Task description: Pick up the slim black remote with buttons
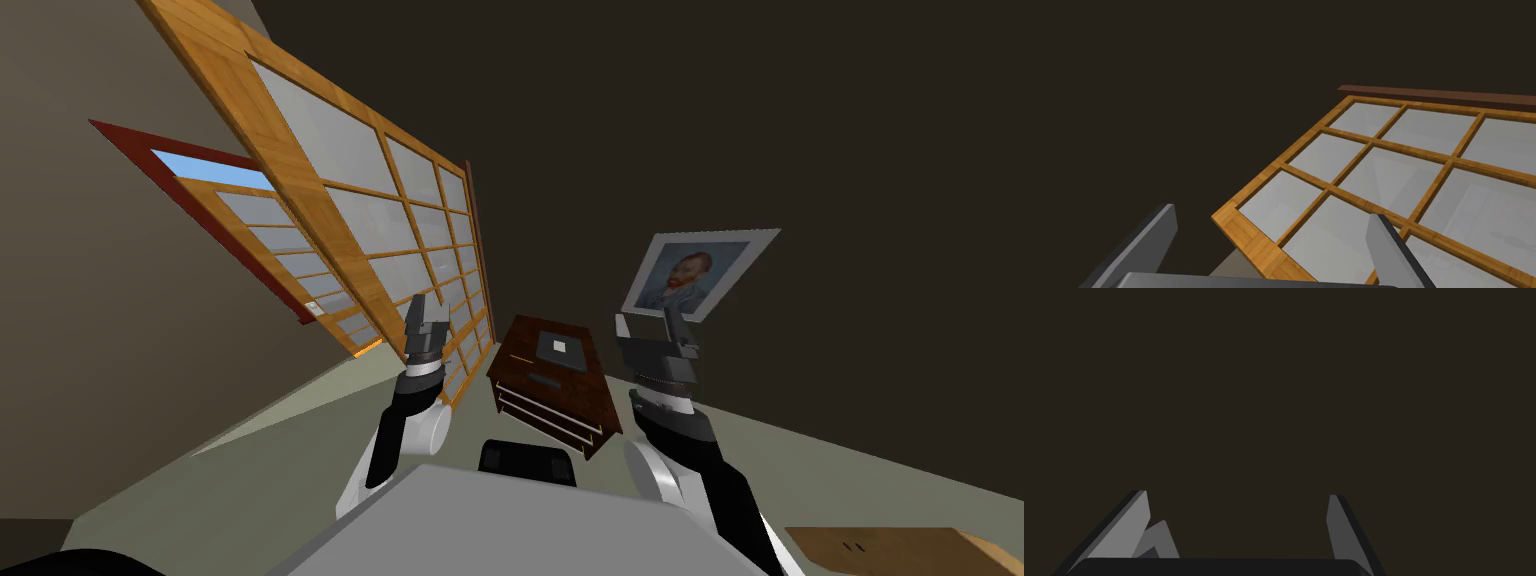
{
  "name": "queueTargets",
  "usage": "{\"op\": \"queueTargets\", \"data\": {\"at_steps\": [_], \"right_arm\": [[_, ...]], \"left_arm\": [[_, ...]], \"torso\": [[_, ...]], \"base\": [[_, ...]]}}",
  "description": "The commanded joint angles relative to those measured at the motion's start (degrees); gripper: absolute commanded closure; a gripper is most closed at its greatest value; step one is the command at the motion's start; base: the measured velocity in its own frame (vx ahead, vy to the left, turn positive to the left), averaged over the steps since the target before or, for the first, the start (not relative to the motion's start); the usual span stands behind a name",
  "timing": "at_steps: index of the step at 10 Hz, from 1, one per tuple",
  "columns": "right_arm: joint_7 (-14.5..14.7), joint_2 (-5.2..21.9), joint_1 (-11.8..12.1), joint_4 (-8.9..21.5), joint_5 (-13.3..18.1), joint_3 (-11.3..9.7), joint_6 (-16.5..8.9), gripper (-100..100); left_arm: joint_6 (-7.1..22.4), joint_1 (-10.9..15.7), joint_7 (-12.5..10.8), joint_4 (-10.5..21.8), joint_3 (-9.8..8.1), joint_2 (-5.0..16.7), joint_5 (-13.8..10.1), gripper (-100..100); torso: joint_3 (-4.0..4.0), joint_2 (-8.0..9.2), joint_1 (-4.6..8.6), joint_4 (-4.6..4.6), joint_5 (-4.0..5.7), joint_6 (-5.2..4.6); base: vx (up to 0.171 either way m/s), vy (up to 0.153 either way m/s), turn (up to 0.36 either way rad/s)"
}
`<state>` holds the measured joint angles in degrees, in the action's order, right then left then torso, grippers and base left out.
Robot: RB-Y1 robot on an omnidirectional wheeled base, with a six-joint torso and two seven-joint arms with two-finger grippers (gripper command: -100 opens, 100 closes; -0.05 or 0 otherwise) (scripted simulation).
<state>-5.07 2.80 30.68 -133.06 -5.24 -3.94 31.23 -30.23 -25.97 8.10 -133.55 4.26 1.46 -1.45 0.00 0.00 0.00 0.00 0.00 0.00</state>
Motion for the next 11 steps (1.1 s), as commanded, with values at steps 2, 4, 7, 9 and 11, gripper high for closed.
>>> {"op": "queueTargets", "data": {"at_steps": [2, 4, 7, 9, 11], "right_arm": [[0.80, 3.34, 0.59, 3.95, 0.95, -1.24, -0.16, -100], [1.65, 6.17, 1.24, 7.80, 1.93, -2.53, -0.30, -100], [2.76, 9.46, 2.02, 12.48, 3.18, -4.17, -0.47, -100], [3.40, 11.23, 2.44, 15.59, 3.88, -5.09, -0.56, -100], [4.09, 13.05, 2.87, 18.52, 4.63, -6.08, -0.66, -100]], "left_arm": [[0.00, 0.00, 0.00, 0.00, 0.01, 0.00, 0.00, 0], [0.00, 0.00, 0.00, 0.00, 0.01, -0.01, 0.00, 0], [0.00, 0.00, 0.00, 0.00, 0.01, -0.01, 0.00, 0], [0.00, 0.00, 0.00, 0.00, 0.01, -0.01, 0.00, 0], [0.00, 0.00, 0.00, 0.00, 0.00, 0.00, 0.00, 0]], "torso": [[0.00, 0.00, -0.15, 0.00, -0.02, 0.02], [-0.01, 0.02, -0.35, 0.00, -0.08, 0.01], [-0.03, 0.06, -0.28, -0.01, -0.07, -0.01], [-0.05, 0.08, -0.24, -0.02, -0.06, -0.01], [-0.03, 0.04, -0.22, -0.01, -0.06, -0.01]], "base": [[-0.004, 0.068, 0.090], [-0.011, 0.103, 0.080], [-0.015, 0.083, 0.078], [-0.016, 0.068, 0.071], [-0.004, 0.068, 0.073]]}}
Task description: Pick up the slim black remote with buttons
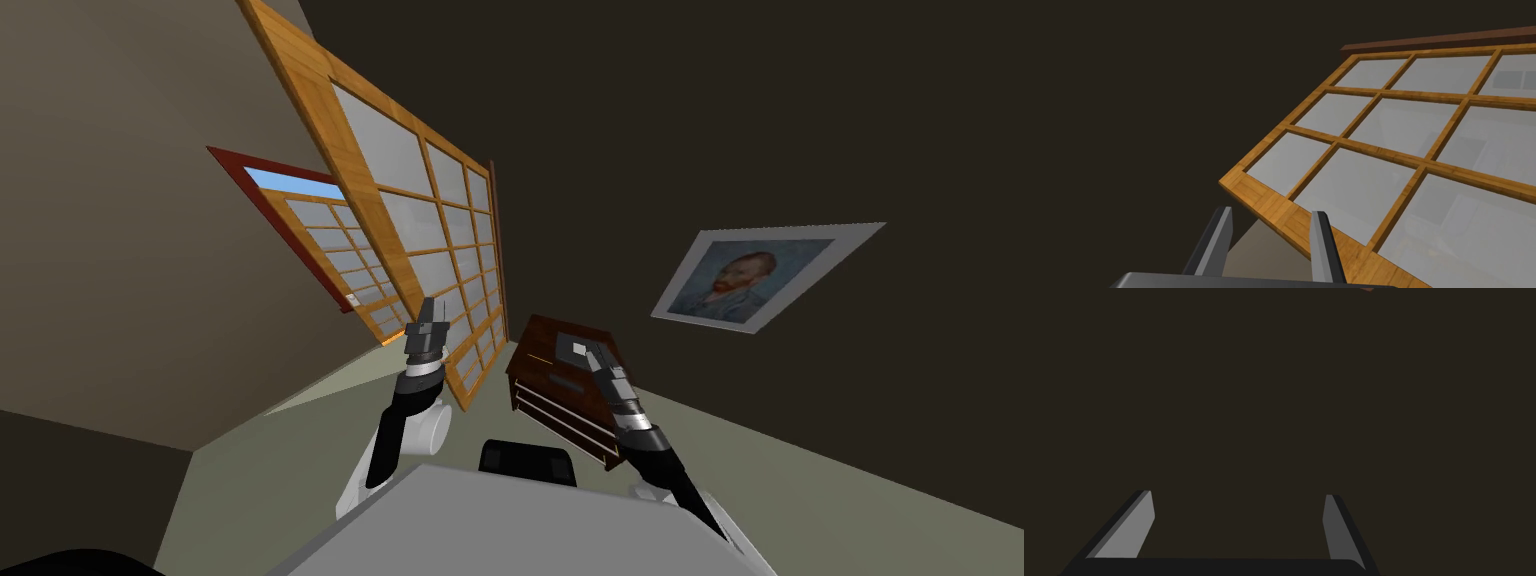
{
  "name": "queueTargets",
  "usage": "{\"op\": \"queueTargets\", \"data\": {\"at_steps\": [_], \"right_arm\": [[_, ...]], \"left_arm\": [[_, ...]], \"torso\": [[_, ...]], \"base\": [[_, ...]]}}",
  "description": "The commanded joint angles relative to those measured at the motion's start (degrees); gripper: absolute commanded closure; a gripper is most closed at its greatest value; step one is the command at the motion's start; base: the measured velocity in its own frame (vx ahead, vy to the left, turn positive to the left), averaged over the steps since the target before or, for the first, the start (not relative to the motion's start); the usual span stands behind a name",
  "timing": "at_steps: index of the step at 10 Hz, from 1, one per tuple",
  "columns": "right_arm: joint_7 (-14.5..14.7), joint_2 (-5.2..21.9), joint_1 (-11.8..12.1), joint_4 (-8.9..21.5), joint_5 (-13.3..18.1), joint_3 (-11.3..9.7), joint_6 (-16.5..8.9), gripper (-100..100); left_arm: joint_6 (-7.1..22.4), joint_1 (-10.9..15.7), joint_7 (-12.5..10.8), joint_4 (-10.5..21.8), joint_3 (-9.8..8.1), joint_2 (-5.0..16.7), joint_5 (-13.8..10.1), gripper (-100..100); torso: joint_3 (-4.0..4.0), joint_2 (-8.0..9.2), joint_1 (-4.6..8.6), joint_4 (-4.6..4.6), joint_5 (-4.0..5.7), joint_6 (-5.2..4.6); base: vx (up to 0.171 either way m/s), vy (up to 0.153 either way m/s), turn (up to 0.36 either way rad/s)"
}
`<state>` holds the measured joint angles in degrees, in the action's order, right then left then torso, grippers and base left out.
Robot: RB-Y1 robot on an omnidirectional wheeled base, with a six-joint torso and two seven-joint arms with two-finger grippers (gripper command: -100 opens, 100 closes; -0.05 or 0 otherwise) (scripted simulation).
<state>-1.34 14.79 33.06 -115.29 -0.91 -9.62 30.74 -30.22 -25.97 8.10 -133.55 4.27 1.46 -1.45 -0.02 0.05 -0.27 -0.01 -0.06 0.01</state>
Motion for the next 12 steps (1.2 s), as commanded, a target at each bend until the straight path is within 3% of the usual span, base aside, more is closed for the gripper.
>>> {"op": "queueTargets", "data": {"at_steps": [1, 4, 6, 11, 12], "right_arm": [[0.35, 1.06, 0.49, 1.71, 0.30, -0.40, -0.16, -100], [1.88, 4.81, 1.32, 6.69, 1.90, -2.52, -0.37, -100], [1.88, 4.81, 1.32, 8.64, 1.90, -2.52, -0.37, -100], [4.58, 10.60, 2.33, 18.27, 4.50, -6.05, -0.65, -100], [4.58, 10.60, 2.33, 19.95, 4.50, -6.05, -0.65, -100]], "left_arm": [[0.00, 0.00, 0.00, 0.00, 0.00, 0.00, 0.00, 0], [0.00, 0.00, 0.00, 0.00, 0.00, 0.00, 0.00, 0], [0.00, 0.00, 0.00, 0.00, 0.00, 0.00, 0.00, 0], [0.00, -0.01, 0.00, 0.00, 0.00, 0.00, 0.00, 0], [0.00, 0.00, 0.00, 0.00, 0.00, 0.00, 0.00, 0]], "torso": [[0.00, 0.00, 0.00, 0.00, 0.00, 0.00], [-0.01, 0.00, 0.02, -0.01, -0.01, -0.02], [0.02, -0.03, -0.01, 0.00, -0.01, -0.02], [0.02, -0.04, -0.01, 0.00, -0.02, -0.02], [0.01, -0.02, -0.03, 0.00, -0.02, -0.01]], "base": [[-0.009, 0.072, 0.052], [0.000, 0.082, 0.092], [-0.003, 0.056, 0.020], [0.001, 0.080, 0.105], [0.005, 0.070, 0.065]]}}
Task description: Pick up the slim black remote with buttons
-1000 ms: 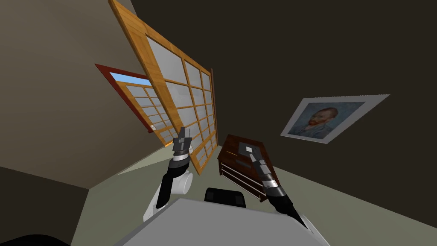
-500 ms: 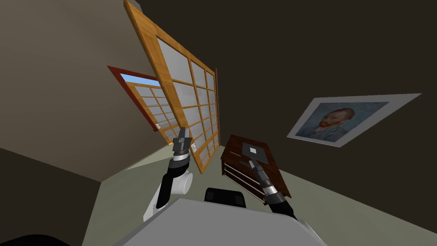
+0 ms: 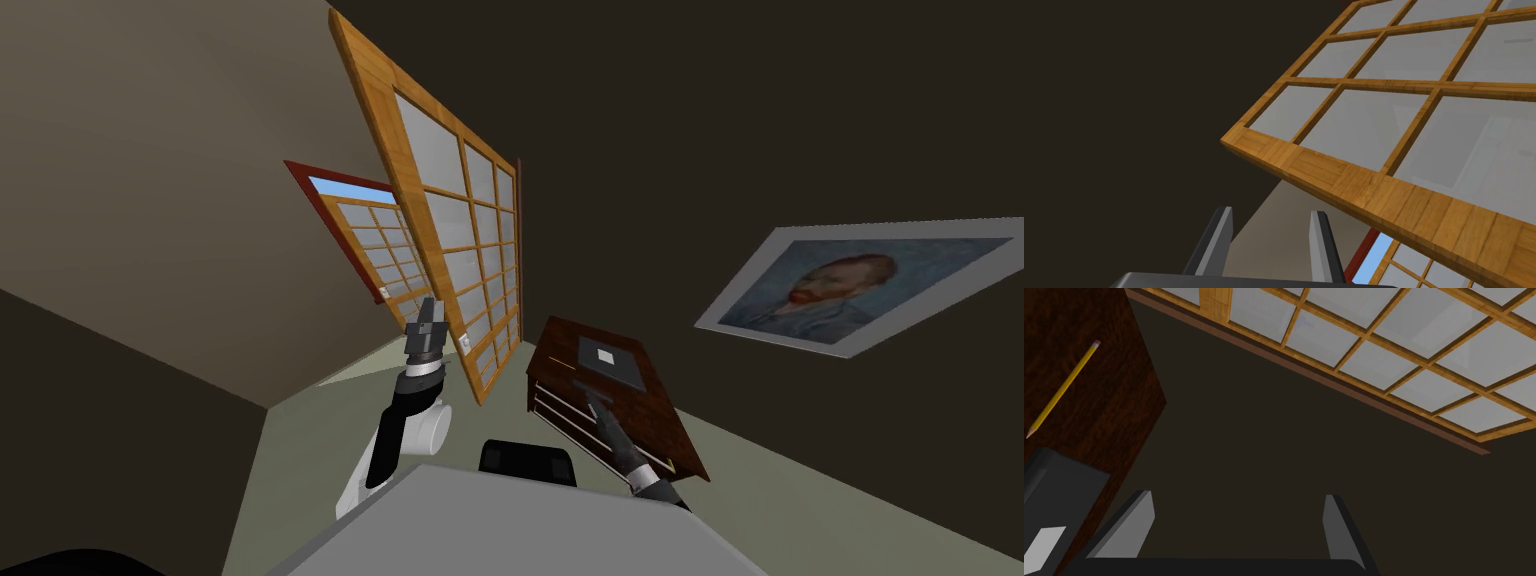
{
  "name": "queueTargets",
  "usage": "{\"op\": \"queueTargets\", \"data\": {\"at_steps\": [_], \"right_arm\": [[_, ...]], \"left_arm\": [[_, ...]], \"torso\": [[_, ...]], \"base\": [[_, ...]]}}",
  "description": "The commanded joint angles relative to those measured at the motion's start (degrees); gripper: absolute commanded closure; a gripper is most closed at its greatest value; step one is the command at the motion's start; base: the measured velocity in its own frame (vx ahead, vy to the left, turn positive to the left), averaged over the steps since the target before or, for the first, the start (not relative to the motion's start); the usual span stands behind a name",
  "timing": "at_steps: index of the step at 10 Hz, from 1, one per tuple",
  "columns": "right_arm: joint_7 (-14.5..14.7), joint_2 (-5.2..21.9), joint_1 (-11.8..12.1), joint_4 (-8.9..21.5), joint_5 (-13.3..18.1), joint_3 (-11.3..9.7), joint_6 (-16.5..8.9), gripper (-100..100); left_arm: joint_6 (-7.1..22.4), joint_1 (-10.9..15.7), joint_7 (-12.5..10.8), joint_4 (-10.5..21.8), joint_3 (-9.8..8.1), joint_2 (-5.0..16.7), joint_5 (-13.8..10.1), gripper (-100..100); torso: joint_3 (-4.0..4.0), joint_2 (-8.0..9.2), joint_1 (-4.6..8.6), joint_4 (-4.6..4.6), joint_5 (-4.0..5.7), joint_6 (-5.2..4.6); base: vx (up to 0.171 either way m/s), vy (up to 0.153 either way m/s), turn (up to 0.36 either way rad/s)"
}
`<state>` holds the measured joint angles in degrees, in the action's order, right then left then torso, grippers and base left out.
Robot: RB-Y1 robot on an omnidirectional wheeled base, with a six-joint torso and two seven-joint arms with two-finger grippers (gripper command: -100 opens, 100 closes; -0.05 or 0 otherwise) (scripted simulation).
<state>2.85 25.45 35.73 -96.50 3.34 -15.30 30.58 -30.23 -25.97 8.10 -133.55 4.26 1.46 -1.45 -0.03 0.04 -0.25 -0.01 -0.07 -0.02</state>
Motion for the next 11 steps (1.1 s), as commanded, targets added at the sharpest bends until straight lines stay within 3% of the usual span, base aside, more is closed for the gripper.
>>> {"op": "queueTargets", "data": {"at_steps": [1, 6, 9, 11], "right_arm": [[1.41, 1.86, -0.12, 2.86, 1.15, -1.63, -0.57, -100], [3.64, 5.57, 0.05, 13.21, 2.95, -4.24, -0.74, -100], [6.13, 9.04, -0.20, 18.83, 4.75, -6.97, -0.90, -100], [6.13, 9.04, -0.20, 21.47, 4.75, -6.97, -0.90, -100]], "left_arm": [[0.00, 0.00, 0.00, 0.00, 0.00, 0.00, 0.00, 0], [0.00, 0.00, 0.00, 0.00, 0.00, 0.00, 0.00, 0], [0.00, 0.00, 0.00, 0.00, 0.00, 0.00, 0.00, 0], [0.00, 0.00, 0.00, 0.00, 0.00, 0.00, 0.00, 0]], "torso": [[0.00, 0.00, 0.00, 0.00, 0.00, 0.00], [0.04, -0.07, 0.02, 0.01, 0.00, 0.03], [0.03, -0.06, 0.05, 0.01, 0.00, 0.00], [0.04, -0.06, 0.08, 0.01, 0.01, -0.01]], "base": [[0.010, 0.085, 0.151], [0.018, 0.070, 0.107], [0.025, 0.069, 0.144], [0.019, 0.033, 0.042]]}}
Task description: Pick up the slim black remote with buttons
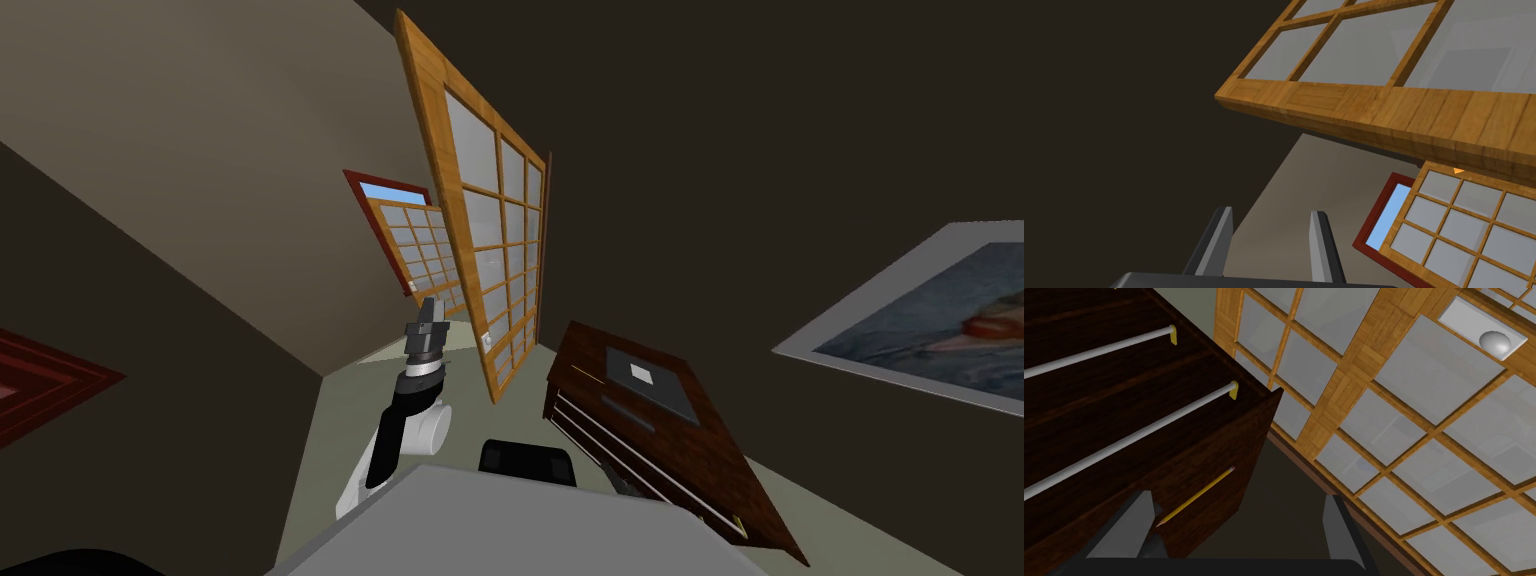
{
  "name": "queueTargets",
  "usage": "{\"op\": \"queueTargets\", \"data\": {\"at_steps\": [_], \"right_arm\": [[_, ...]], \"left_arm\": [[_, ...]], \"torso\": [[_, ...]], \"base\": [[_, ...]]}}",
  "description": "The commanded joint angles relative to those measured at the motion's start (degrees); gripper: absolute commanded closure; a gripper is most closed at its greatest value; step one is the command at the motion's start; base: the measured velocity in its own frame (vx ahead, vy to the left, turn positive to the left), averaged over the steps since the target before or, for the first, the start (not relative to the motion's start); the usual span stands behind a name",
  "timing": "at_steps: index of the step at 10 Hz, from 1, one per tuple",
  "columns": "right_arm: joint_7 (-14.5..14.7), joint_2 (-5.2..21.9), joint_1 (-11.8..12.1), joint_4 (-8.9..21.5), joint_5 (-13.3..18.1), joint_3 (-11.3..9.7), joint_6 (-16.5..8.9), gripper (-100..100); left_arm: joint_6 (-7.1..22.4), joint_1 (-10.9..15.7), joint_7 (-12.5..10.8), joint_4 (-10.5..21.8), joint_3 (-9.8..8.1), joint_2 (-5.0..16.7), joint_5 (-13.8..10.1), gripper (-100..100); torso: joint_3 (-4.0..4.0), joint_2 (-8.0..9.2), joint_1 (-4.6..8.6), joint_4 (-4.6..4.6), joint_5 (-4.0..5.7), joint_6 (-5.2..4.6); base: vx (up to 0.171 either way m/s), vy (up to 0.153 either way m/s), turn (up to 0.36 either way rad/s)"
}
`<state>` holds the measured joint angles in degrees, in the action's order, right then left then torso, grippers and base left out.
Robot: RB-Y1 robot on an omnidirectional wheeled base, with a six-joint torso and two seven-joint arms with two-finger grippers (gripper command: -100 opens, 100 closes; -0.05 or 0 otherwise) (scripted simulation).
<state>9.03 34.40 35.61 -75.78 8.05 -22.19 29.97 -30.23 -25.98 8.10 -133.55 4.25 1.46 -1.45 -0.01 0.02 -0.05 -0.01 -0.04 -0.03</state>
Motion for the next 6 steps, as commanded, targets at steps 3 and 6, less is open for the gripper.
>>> {"op": "queueTargets", "data": {"at_steps": [3, 6], "right_arm": [[2.68, 3.15, -0.81, 8.34, 1.79, -2.90, -0.43, -100], [5.62, 5.69, -2.01, 14.75, 3.47, -5.76, -0.56, -100]], "left_arm": [[0.00, 0.01, 0.00, 0.00, 0.01, 0.00, 0.00, 0], [0.00, 0.00, 0.00, 0.00, 0.00, 0.00, 0.00, 0]], "torso": [[0.06, -0.11, -0.14, 0.01, -0.03, 0.06], [0.05, -0.08, -0.06, 0.02, -0.02, 0.00]], "base": [[0.042, 0.055, 0.204], [0.040, 0.044, 0.144]]}}
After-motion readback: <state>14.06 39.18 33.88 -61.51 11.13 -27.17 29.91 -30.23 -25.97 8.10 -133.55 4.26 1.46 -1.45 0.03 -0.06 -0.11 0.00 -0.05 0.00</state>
